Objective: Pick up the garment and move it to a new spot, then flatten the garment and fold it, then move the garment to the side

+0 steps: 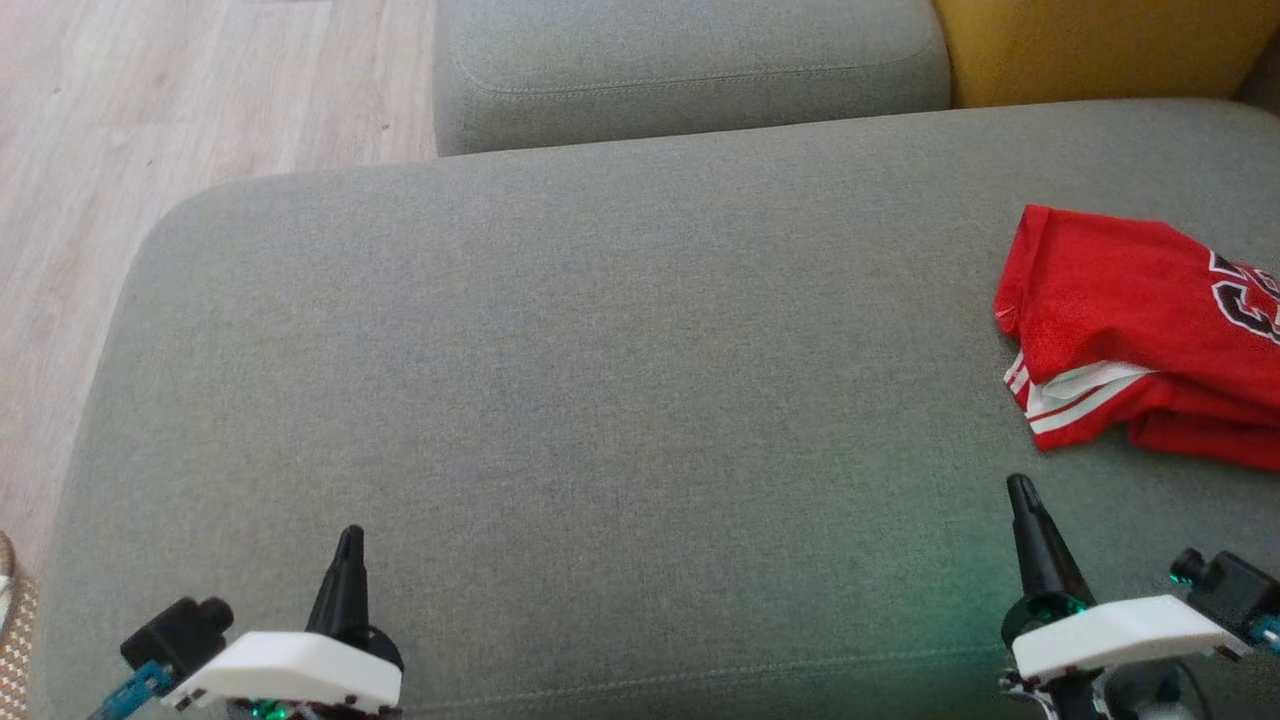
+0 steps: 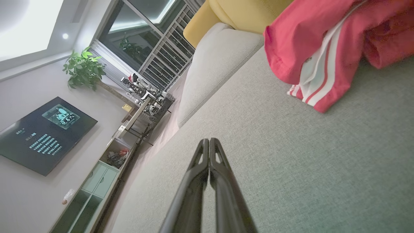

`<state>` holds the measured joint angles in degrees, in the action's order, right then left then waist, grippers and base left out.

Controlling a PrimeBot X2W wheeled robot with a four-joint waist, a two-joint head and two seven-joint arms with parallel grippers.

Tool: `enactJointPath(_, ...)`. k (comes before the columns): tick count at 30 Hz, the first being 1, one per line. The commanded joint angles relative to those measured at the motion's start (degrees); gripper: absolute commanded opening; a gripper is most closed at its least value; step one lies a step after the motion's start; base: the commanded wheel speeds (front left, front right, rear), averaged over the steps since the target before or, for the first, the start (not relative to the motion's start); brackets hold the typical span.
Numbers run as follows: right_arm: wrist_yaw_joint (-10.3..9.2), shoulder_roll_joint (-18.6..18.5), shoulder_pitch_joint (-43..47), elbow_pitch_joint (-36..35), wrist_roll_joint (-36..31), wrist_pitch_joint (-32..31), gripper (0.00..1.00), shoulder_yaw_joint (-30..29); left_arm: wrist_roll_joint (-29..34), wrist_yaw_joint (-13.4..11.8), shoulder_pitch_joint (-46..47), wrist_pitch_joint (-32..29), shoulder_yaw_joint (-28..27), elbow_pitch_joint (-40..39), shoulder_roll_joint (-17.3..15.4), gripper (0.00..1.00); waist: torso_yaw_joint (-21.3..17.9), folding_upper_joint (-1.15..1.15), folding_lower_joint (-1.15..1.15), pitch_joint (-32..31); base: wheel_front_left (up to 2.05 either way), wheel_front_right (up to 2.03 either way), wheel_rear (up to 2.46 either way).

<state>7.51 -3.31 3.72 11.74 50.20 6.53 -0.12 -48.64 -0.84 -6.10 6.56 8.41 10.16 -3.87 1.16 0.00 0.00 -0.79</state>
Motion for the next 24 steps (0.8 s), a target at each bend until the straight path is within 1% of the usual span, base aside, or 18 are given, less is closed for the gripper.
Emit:
enactJointPath(1, -0.01, -1.0, -3.1, -1.5, 1.8, -0.4, 0.0, 0.1, -1.7, 0.7, 3.3, -0.3, -1.7, -1.4, -0.9, 0.0, 0.0, 0.0, 0.0, 0.0, 0.0, 0.0, 0.0)
enactJointPath(24, -0.01, -1.2, -5.3, -0.3, 15.9, -4.0, 0.0, -1.3, -16.6, 3.2, 6.2, -3.8, -5.1, 0.3, -1.0, 0.0, -0.4, 0.0, 0.0, 0.3, 0.0, 0.0, 0.0)
